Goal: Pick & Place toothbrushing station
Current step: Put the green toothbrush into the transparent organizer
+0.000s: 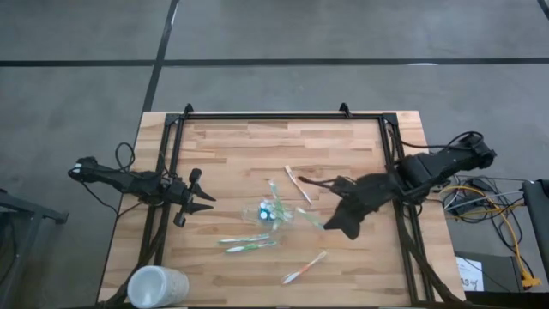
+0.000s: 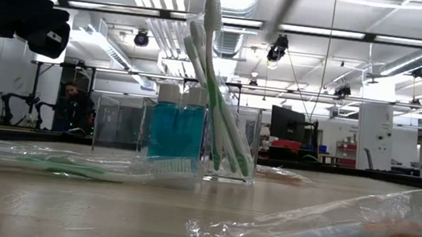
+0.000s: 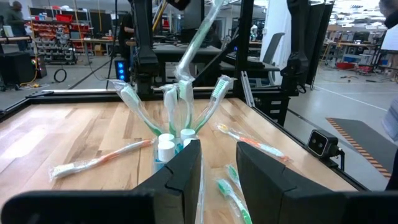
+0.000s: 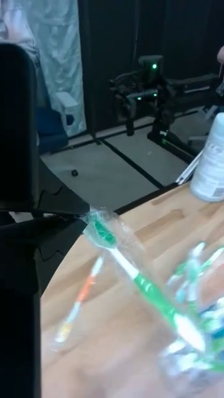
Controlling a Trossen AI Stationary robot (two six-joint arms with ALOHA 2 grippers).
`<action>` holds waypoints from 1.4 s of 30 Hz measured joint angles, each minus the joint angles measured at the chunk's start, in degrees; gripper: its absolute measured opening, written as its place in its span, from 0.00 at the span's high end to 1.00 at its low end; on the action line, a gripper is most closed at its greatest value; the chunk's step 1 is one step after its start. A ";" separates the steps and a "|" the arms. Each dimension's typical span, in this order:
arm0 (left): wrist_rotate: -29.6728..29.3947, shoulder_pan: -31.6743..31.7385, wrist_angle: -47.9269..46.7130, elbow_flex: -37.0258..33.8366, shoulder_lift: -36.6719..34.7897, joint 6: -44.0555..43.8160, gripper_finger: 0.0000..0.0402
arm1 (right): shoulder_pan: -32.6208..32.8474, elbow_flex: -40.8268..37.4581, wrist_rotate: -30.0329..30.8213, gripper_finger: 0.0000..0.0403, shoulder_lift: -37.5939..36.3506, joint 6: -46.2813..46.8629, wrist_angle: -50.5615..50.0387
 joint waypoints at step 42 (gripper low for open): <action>0.02 0.00 0.01 0.00 0.02 0.00 0.73 | -12.70 4.49 -14.98 0.98 15.31 6.31 -0.85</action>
